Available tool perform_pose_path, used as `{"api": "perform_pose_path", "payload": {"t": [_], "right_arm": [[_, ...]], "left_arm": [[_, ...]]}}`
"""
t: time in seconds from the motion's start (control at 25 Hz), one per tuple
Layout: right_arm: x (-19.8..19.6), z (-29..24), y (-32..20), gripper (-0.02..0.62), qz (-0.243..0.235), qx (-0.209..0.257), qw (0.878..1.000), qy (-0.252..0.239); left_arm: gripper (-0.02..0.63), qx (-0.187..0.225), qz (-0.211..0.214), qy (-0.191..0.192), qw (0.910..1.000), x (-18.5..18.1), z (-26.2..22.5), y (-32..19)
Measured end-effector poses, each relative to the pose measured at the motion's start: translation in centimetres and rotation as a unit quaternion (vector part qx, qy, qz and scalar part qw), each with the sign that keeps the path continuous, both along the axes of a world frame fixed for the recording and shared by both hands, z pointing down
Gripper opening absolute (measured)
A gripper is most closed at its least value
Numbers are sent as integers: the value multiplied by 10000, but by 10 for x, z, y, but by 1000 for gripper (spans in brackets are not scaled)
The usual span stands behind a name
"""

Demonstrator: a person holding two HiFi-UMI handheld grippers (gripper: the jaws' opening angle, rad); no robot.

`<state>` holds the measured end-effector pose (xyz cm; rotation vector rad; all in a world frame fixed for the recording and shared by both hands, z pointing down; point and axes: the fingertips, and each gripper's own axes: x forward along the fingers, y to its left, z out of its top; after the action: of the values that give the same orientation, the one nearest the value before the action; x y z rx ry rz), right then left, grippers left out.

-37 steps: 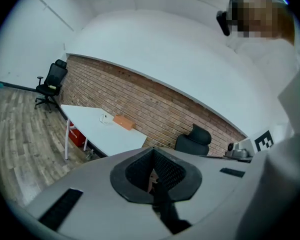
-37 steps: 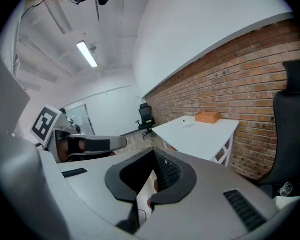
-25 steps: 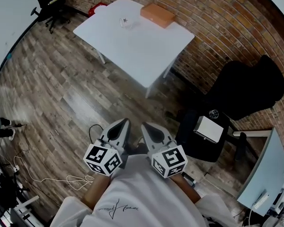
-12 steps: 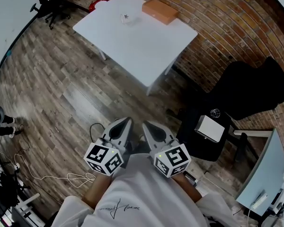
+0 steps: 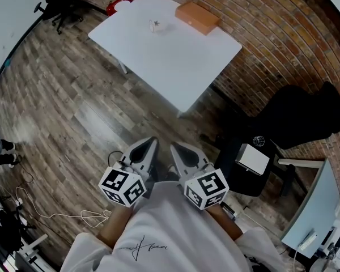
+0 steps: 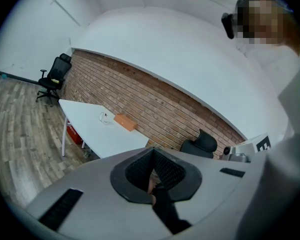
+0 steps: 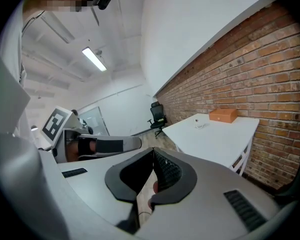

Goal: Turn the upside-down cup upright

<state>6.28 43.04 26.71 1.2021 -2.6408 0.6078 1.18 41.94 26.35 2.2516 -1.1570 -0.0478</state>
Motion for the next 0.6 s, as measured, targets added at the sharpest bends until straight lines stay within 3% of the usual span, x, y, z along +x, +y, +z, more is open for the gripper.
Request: {"api": "perform_pose_path", "payload": {"t": [0.6], "right_arm": [[-60, -14, -64, 20, 301, 94, 9994, 169]], "left_arm": [[9, 121, 219, -225, 9994, -56, -9, -66]]}}
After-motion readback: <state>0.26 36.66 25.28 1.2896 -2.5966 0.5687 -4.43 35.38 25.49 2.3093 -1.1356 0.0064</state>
